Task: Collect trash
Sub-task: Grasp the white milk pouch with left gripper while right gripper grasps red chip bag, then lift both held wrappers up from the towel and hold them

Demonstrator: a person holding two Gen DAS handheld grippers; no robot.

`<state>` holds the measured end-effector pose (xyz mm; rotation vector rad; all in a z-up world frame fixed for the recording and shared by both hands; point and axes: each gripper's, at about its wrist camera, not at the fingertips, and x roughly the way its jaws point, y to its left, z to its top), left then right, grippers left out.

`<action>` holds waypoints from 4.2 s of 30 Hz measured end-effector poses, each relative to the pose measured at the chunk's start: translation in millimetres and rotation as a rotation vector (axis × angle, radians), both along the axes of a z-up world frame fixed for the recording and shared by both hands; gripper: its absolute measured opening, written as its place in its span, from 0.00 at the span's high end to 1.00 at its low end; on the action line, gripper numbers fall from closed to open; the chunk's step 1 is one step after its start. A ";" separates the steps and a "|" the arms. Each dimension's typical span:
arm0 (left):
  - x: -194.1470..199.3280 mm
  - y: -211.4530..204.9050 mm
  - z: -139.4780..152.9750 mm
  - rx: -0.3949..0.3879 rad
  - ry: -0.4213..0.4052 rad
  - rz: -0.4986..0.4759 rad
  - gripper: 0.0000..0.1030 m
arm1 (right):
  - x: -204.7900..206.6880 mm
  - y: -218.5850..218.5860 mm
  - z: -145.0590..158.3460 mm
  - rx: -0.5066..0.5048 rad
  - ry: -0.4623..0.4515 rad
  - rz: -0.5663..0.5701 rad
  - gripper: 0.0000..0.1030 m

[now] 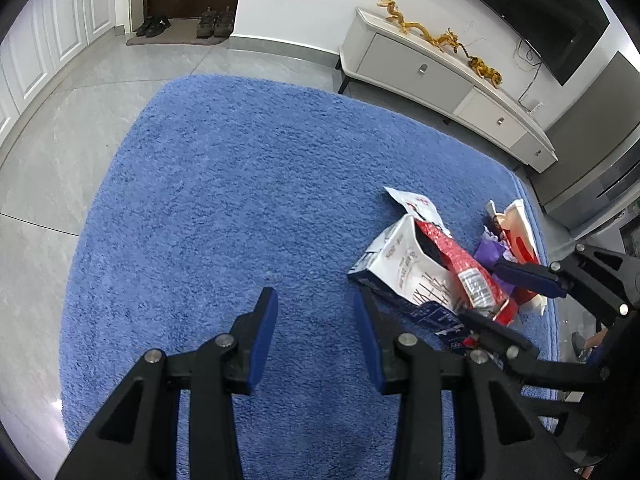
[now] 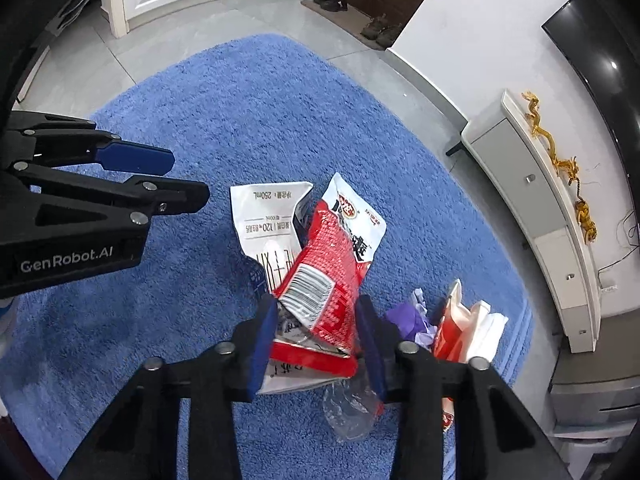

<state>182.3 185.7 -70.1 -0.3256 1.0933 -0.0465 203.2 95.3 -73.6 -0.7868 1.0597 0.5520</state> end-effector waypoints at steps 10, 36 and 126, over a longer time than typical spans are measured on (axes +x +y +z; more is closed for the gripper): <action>-2.4 -17.7 6.1 -0.035 -0.011 -0.026 0.64 | 2.6 -14.0 10.1 -0.018 -0.045 -0.023 0.92; 46.3 -53.2 -3.4 -0.236 0.113 0.159 0.54 | 7.3 -55.6 31.8 0.034 -0.084 -0.057 0.94; 58.8 -9.9 -18.6 -0.034 0.273 0.002 0.60 | 69.3 -33.6 3.3 0.109 0.096 -0.123 0.88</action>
